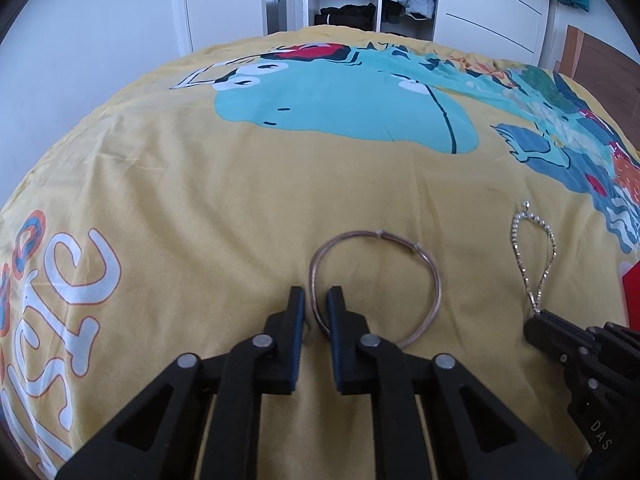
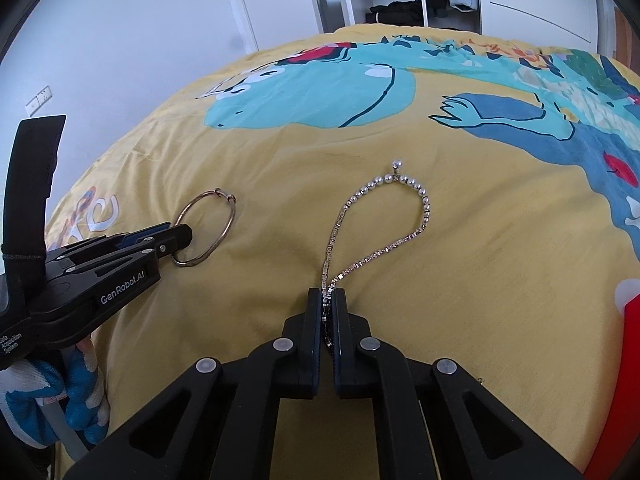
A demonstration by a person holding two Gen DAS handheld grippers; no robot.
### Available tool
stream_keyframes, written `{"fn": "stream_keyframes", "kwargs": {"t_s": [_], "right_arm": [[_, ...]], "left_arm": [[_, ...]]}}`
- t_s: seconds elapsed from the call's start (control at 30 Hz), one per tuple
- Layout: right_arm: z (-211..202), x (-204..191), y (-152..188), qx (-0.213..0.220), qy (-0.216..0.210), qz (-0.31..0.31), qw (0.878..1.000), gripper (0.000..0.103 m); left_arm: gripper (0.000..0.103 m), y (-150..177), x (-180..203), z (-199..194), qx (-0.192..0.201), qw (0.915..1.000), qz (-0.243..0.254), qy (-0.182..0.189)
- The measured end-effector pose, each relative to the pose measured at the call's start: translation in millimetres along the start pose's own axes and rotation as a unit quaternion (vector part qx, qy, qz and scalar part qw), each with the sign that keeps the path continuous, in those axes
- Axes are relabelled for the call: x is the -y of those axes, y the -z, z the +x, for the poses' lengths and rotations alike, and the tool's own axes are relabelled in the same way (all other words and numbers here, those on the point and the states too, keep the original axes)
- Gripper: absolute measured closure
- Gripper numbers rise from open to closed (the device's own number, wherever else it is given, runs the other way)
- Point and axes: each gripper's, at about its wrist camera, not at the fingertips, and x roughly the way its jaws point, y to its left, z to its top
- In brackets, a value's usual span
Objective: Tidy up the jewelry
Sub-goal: 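Grasp the thin bronze bangle with the left tool while the right tool grasps the rhinestone necklace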
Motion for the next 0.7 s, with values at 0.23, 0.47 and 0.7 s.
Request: {"fn": "stream_keyframes", "kwargs": {"t_s": [0.23,0.47,0.7], "right_arm": [[-9.1,-7.9,6.7,0.003,-0.017,0.005,1.000,0.099],[-22.6,-15.9,14.3,0.006,-0.029,0.012,0.999,0.099],[-42.5,-24.4,19.5,0.012,-0.036,0.019,0.999,0.099]], "left_arm": [[0.098,5.6,0.9,-15.4,0.012,0.9999,0.010,-0.007],[0.099,8.1,-2.3,-32.7,0.018,0.9998,0.009,-0.006],[0.099,16.3,-8.1,-49.8,0.014,0.9999,0.006,-0.007]]}}
